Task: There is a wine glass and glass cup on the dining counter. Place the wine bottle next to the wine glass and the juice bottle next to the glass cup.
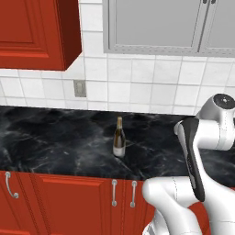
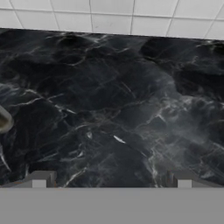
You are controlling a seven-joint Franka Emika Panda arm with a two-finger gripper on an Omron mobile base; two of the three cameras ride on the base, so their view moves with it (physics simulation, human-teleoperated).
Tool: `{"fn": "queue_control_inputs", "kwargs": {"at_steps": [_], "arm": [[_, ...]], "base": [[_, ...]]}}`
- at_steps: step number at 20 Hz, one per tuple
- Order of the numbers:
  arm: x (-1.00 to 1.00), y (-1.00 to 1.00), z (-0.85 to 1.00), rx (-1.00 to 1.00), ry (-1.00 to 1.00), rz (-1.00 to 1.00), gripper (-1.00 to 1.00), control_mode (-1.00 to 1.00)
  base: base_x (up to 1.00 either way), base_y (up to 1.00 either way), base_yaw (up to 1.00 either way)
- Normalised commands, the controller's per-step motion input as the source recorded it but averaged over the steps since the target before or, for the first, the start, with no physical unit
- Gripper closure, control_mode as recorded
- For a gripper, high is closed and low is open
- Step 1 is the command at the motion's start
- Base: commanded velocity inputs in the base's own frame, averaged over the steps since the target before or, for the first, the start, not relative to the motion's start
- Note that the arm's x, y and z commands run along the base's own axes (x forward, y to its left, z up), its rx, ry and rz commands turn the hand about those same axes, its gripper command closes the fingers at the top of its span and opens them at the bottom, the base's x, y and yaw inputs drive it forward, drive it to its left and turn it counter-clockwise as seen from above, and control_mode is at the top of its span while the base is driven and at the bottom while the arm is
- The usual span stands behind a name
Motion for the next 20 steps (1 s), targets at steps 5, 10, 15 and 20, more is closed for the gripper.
{"fn": "queue_control_inputs", "kwargs": {"at_steps": [5, 10, 15, 20], "arm": [[0.0, 0.0, 0.01, 0.0, -0.01, 0.02, -1.0, -1.0], [-0.01, 0.0, 0.13, 0.0, -0.06, 0.35, -1.0, -1.0], [-0.01, 0.0, 0.13, 0.0, -0.13, 0.5, -1.0, -1.0], [-0.03, 0.01, 0.03, 0.0, -0.08, 0.45, -1.0, -1.0]], "base": [[0.0, 0.0, 0.0], [0.0, 0.0, 0.0], [0.0, 0.0, 0.0], [0.0, 0.0, 0.0]]}}
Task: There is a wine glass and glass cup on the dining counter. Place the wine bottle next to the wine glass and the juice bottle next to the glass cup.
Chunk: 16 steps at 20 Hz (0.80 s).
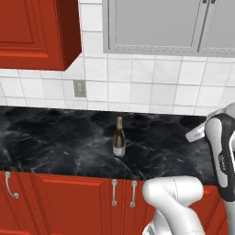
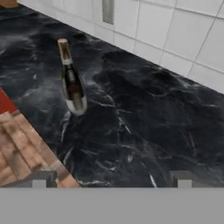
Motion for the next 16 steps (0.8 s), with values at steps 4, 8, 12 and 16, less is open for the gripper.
{"fn": "queue_control_inputs", "kwargs": {"at_steps": [4, 8, 12, 16], "arm": [[0.01, 0.11, 0.0, 0.0, -0.14, 0.36, -1.0, -1.0], [0.18, 0.19, -0.02, 0.01, -0.14, 0.22, -1.0, -1.0], [0.27, 0.18, -0.09, 0.04, -0.11, 0.17, -1.0, -1.0], [0.27, 0.15, -0.07, 0.04, -0.1, 0.17, -1.0, -1.0]], "base": [[0.0, 0.0, 0.0], [0.0, 0.0, 0.0], [0.0, 0.0, 0.0], [0.0, 0.0, 0.0]]}}
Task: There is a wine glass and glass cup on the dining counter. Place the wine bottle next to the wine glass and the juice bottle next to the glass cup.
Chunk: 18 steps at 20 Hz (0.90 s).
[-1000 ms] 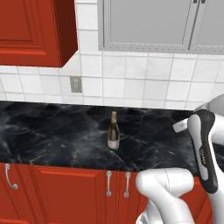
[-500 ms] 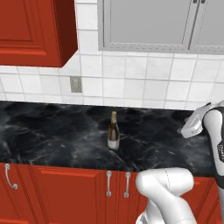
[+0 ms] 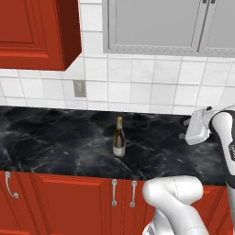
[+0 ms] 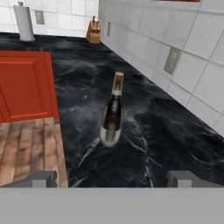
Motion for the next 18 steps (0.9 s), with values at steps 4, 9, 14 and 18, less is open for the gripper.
{"fn": "queue_control_inputs", "kwargs": {"at_steps": [4, 9, 14, 18], "arm": [[0.15, 0.19, -0.09, 0.0, -0.16, 0.17, -1.0, -1.0], [0.19, 0.3, -0.13, 0.0, -0.15, 0.12, -1.0, -1.0], [0.28, 0.39, -0.09, 0.0, -0.02, 0.03, -1.0, -1.0], [0.33, 0.37, -0.11, 0.02, 0.0, 0.0, -1.0, -1.0]], "base": [[0.0, 0.0, 0.0], [0.0, 0.0, 0.0], [0.0, 0.0, 0.0], [0.0, 0.0, 0.0]]}}
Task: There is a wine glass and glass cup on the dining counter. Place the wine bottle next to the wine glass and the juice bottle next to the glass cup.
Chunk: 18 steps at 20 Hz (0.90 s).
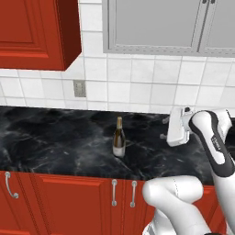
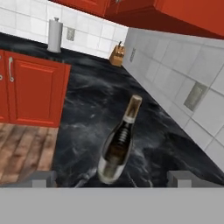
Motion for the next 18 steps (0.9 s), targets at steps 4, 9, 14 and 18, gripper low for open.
{"fn": "queue_control_inputs", "kwargs": {"at_steps": [4, 9, 14, 18], "arm": [[0.34, 0.35, -0.1, 0.04, 0.0, 0.02, -1.0, -1.0], [0.2, 0.38, -0.11, 0.03, 0.0, 0.04, -1.0, -1.0], [0.11, 0.37, -0.1, 0.01, 0.0, 0.03, -1.0, -1.0], [0.07, 0.33, -0.08, 0.01, 0.01, 0.02, -1.0, -1.0]], "base": [[0.0, 0.0, 0.0], [0.0, 0.0, 0.0], [0.0, 0.0, 0.0], [0.0, 0.0, 0.0]]}}
